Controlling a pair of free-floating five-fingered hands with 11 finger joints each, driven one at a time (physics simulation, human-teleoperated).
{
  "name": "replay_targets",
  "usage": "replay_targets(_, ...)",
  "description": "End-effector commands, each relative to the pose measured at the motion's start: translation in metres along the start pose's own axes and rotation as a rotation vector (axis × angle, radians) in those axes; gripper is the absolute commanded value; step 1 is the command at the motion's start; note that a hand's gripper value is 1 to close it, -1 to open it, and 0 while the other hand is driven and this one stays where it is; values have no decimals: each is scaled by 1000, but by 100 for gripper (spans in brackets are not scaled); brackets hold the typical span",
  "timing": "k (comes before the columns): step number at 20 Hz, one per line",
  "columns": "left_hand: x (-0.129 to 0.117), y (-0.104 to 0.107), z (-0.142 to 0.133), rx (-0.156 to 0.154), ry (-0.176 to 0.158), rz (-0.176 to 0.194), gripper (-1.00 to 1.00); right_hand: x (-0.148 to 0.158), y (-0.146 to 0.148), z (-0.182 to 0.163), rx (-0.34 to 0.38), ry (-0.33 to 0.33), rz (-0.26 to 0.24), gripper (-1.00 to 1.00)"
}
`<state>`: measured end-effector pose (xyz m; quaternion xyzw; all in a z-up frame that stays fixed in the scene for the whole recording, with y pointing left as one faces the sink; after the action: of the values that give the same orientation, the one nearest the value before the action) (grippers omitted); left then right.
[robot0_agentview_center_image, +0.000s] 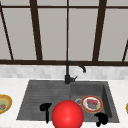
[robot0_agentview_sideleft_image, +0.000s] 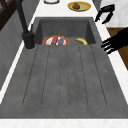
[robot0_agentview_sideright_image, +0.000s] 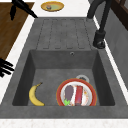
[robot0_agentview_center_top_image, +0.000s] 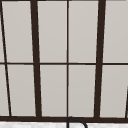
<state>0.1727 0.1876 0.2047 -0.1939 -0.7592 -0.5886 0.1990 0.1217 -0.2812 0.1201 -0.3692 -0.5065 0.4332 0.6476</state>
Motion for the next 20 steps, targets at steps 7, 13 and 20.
replay_targets(7,12,18,-25,-97,-62,23,-100,0,0,0,0,0,0,0)
replay_targets(13,9,21,-27,-6,1,5,-100,0,0,0,0,0,0,0)
replay_targets(20,-4,14,-38,-101,-79,8,-100,0,0,0,0,0,0,0)
